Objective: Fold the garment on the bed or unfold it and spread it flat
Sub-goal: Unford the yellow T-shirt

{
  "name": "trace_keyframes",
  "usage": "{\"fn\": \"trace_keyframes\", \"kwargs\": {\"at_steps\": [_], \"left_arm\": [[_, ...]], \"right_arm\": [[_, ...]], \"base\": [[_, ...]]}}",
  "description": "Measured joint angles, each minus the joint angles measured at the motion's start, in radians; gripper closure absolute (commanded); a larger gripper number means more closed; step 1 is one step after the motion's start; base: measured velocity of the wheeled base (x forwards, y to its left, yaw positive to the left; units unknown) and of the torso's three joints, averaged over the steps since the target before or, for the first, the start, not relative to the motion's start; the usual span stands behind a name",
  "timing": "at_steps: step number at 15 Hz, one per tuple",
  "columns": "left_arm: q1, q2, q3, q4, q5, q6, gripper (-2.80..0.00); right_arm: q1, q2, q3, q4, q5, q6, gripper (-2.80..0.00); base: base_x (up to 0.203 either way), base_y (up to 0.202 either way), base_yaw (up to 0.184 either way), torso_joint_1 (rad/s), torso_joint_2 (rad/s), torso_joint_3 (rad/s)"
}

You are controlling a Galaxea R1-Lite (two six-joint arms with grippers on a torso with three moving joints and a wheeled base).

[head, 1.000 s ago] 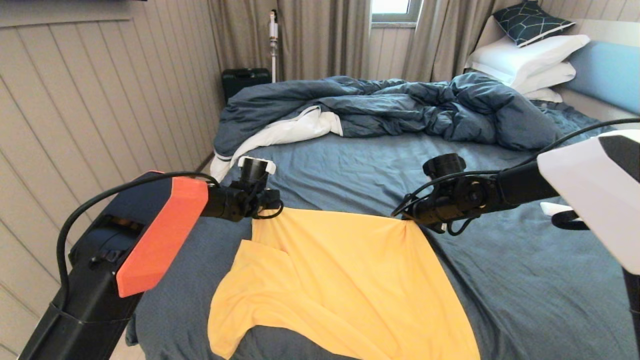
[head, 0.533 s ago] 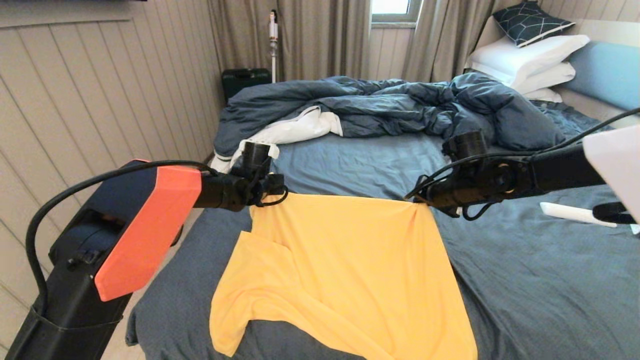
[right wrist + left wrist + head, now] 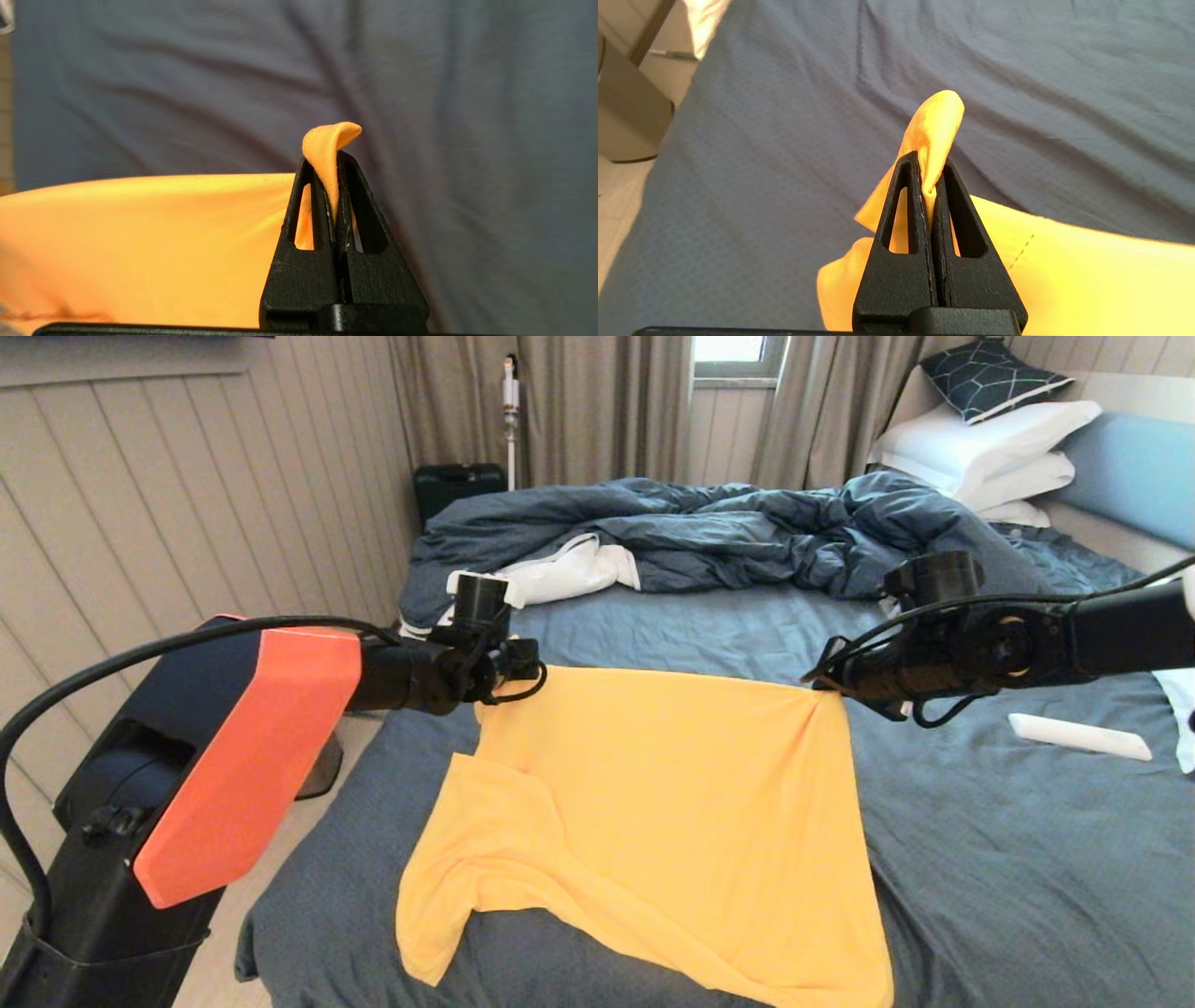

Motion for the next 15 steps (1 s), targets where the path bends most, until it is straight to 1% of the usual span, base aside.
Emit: {"fn": "trace_keyframes", "kwargs": {"at_steps": [5, 8, 11, 15], "left_arm": [[-0.028, 0.043, -0.004, -0.013, -0.002, 0.001, 0.0], [-0.042, 0.087, -0.01, -0.057, -0.011, 0.014, 0.0], [-0.046, 0.118, -0.016, -0.088, -0.019, 0.03, 0.0], [-0.048, 0.142, -0.021, -0.138, -0.018, 0.04, 0.0]], "right_arm": [[-0.076, 0.045, -0.002, -0.006, 0.0, -0.048, 0.0], [-0.122, 0.092, -0.007, -0.006, -0.001, -0.071, 0.0], [-0.132, 0.113, -0.009, -0.007, 0.0, -0.091, 0.0], [-0.129, 0.121, 0.009, -0.007, 0.001, -0.095, 0.0]], "base": [[0.0, 0.0, 0.0, 0.0, 0.0, 0.0], [0.0, 0.0, 0.0, 0.0, 0.0, 0.0], [0.0, 0.0, 0.0, 0.0, 0.0, 0.0], [0.0, 0.0, 0.0, 0.0, 0.0, 0.0]]}}
